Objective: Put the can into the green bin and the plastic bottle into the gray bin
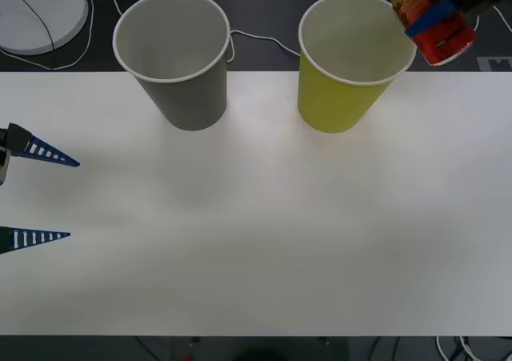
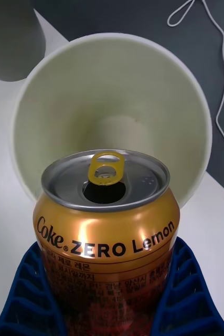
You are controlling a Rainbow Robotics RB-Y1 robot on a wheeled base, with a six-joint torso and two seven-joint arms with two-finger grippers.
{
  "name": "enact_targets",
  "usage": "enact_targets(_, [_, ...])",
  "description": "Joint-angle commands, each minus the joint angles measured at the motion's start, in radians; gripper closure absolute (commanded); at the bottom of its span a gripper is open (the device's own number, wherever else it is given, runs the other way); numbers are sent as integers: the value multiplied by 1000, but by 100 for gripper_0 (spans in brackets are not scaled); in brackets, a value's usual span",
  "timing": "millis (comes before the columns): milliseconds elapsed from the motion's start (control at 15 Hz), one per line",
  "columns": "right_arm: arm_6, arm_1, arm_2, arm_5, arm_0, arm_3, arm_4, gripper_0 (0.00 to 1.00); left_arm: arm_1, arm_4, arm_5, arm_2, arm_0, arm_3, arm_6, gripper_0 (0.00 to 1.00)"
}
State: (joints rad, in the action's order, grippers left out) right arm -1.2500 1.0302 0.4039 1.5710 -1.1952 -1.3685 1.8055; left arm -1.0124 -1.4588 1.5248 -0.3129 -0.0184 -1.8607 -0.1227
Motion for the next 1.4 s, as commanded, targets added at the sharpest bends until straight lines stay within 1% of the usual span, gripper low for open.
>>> enact_targets(67, [0, -84, 1, 0, -32, 66, 110, 100, 0, 0, 0, 0, 0, 0, 0, 0])
enact_targets(400, [3, -197, 4, 0, -70, 134, 247, 100, 0, 0, 0, 0, 0, 0, 0, 0])
enact_targets(600, [7, -245, 4, 0, -80, 138, 319, 100, 0, 0, 0, 0, 0, 0, 0, 0])
enact_targets(733, [7, -265, 4, 0, -83, 140, 336, 100, 0, 0, 0, 0, 0, 0, 0, 0])
enact_targets(867, [7, -272, 4, 0, -84, 140, 334, 98, 0, 0, 0, 0, 0, 0, 0, 0])
enact_targets(933, [14, -272, 4, 0, -83, 140, 333, 95, 0, 0, 0, 0, 0, 0, 0, 0])
enact_targets(1000, [18, -274, 4, 0, -84, 140, 328, 83, 0, 0, 0, 0, 0, 0, 0, 0])
enact_targets(1067, [23, -274, 4, 0, -83, 140, 324, 46, 0, 0, 0, 0, 0, 0, 0, 0])
enact_targets(1133, [34, -274, 3, 0, -83, 140, 321, 13, 0, 0, 0, 0, 0, 0, 0, 0])
enact_targets(1200, [44, -274, 3, 0, -83, 140, 314, 0, 0, 0, 0, 0, 0, 0, 0, 0])
enact_targets(1333, [66, -272, -8, 0, -83, 140, 301, 0, 0, 0, 0, 0, 0, 0, 0, 0])
enact_targets(1400, [78, -263, -17, 0, -83, 140, 275, 0, 0, 0, 0, 0, 0, 0, 0, 0])
